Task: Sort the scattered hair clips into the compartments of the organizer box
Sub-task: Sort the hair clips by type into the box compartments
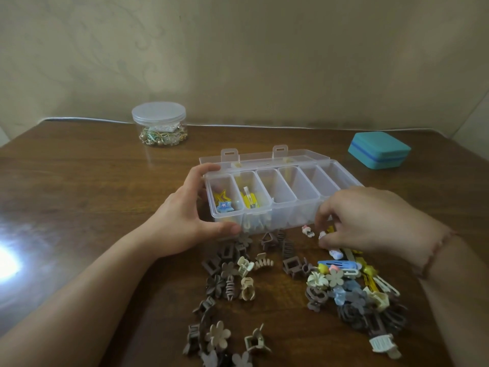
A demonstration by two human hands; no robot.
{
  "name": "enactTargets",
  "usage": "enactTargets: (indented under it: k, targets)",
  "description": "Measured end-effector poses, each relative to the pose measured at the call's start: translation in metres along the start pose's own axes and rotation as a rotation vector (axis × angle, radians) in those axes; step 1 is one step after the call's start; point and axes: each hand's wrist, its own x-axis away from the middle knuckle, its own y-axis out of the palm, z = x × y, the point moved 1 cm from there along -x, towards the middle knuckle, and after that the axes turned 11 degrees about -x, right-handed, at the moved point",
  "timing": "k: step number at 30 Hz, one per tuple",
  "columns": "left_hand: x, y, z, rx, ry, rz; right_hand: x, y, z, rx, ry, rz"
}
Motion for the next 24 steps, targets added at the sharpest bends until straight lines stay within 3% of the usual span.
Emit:
enactTargets:
  k: [10,12,16,21,24]
  targets:
    - [0.0,0.0,0.0,0.01,0.004,-0.005,0.005,-0.002,0.002,0.004,-0.114,-0.021]
    - [0.0,-0.001,0.0,0.01,0.003,-0.002,0.007,-0.007,0.01,-0.127,-0.193,0.001]
    - [0.0,0.0,0.001,0.005,0.003,0.009,0.009,-0.019,0.018,-0.639,-0.416,-0.022]
    - [0.001,-0.001,0.003,0.009,0.005,0.001,-0.017,-0.027,0.006,-0.977,-0.487,0.278]
    - [0.002,-0.002,0.004,0.01,0.002,-0.01,-0.039,-0.023,-0.006,-0.861,-0.405,0.39]
